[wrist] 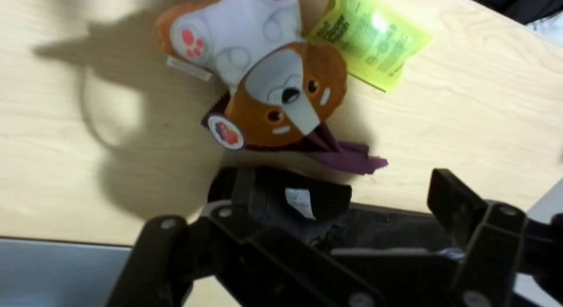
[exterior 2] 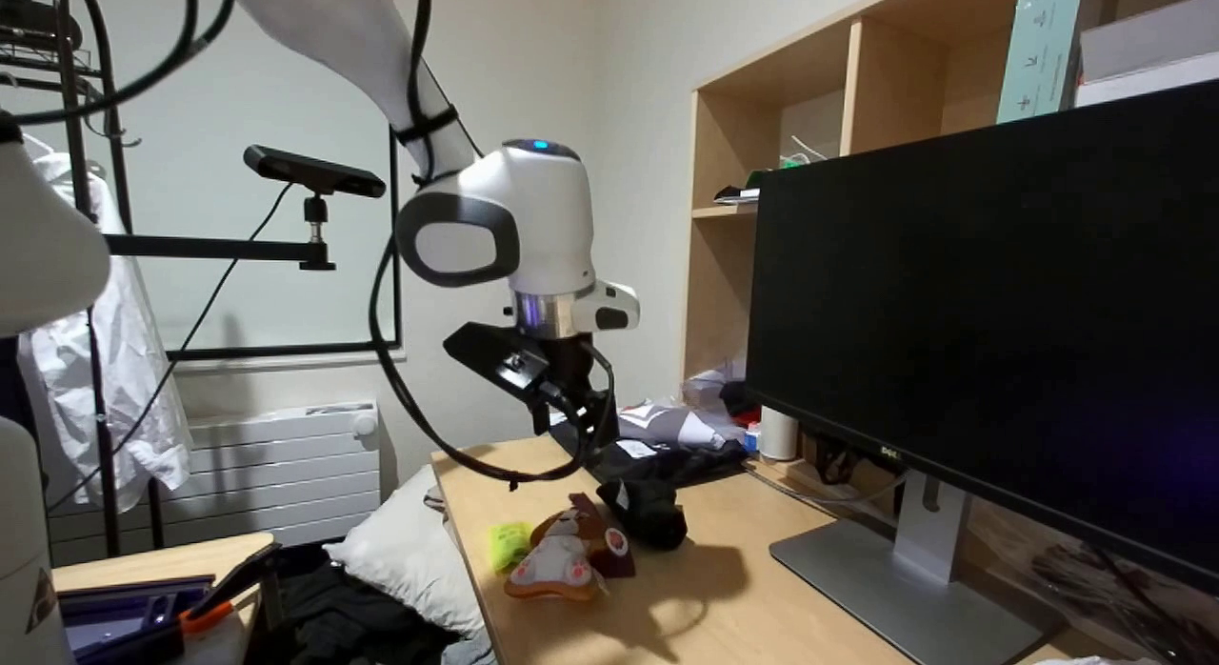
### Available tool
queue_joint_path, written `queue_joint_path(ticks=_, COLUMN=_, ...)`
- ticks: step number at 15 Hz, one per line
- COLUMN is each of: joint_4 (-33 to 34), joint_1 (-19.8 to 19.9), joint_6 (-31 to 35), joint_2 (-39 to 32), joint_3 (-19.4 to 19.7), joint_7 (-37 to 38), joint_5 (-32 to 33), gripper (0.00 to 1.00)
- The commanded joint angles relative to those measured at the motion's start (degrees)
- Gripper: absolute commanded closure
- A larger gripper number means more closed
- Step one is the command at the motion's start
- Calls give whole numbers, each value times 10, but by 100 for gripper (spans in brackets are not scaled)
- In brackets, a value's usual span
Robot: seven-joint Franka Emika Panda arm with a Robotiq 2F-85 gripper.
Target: Move the stuffed toy away from the computer
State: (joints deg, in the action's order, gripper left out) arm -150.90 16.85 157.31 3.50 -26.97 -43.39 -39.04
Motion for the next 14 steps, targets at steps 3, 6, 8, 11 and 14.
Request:
queue_joint_path(ticks=3, joint_4=-23, joint_1=-122, joint_6=-164, joint_2=168, joint_3=205, joint_7=3, joint_5=103, gripper=0)
queue_joint_path(ticks=6, joint_4=0, joint_1=-134, joint_6=-203, joint_2=193, joint_3=263, joint_7=33, joint_5=200, gripper=0)
queue_joint_path(ticks=8, joint_4=-6, joint_1=-141, joint_6=-162, joint_2=201, joint_3=286, joint_7=45, joint_5=230, gripper=0)
queue_joint_path(ticks=11, joint_4=-29, joint_1=-150, joint_6=-59, joint_2=211, joint_3=308, joint_7=85, joint_5=233, gripper=0)
queue_joint_path(ticks=14, joint_4=-45, joint_1=-150, joint_6=53, joint_2=191, joint_3=314, joint_7=159, joint_5=251, gripper=0)
